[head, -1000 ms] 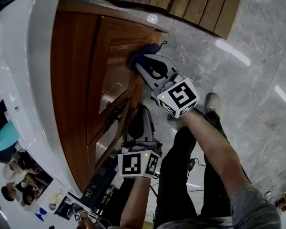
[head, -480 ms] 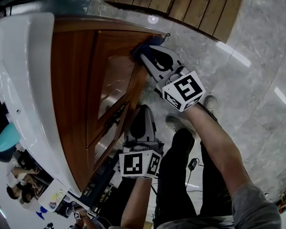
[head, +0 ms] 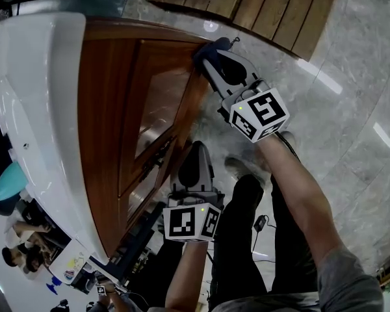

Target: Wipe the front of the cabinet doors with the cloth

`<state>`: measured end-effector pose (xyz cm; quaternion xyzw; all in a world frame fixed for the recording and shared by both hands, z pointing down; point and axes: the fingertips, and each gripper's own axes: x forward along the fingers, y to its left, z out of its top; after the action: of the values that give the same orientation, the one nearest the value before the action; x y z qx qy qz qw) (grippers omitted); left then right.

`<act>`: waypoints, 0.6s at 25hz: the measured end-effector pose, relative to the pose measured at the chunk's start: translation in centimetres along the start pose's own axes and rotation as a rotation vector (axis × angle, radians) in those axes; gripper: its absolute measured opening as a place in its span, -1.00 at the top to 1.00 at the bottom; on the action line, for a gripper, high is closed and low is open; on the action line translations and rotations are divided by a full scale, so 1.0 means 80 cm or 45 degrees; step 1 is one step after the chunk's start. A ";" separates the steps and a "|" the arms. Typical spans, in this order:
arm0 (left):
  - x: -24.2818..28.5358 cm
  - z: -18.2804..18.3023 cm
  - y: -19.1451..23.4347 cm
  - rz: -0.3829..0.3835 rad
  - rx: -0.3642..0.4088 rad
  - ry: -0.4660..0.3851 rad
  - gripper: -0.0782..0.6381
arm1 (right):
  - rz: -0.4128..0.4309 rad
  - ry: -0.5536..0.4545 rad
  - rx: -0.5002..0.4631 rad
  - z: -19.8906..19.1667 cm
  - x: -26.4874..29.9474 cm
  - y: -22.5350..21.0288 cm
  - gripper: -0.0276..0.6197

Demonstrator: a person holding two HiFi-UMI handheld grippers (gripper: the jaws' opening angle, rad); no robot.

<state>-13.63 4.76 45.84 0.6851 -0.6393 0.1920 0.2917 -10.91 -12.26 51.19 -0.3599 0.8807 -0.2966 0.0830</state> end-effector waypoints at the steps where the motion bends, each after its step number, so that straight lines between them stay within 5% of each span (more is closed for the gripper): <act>1: -0.001 0.001 0.000 0.000 0.000 -0.003 0.76 | -0.002 0.001 -0.005 0.003 0.000 -0.002 0.70; 15: -0.043 0.049 -0.023 -0.057 0.001 -0.059 0.76 | -0.016 0.043 -0.065 0.050 -0.063 0.048 0.70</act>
<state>-12.61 4.88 40.44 0.7037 -0.6302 0.1698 0.2808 -8.06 -8.50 45.35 -0.3625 0.8870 -0.2805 0.0569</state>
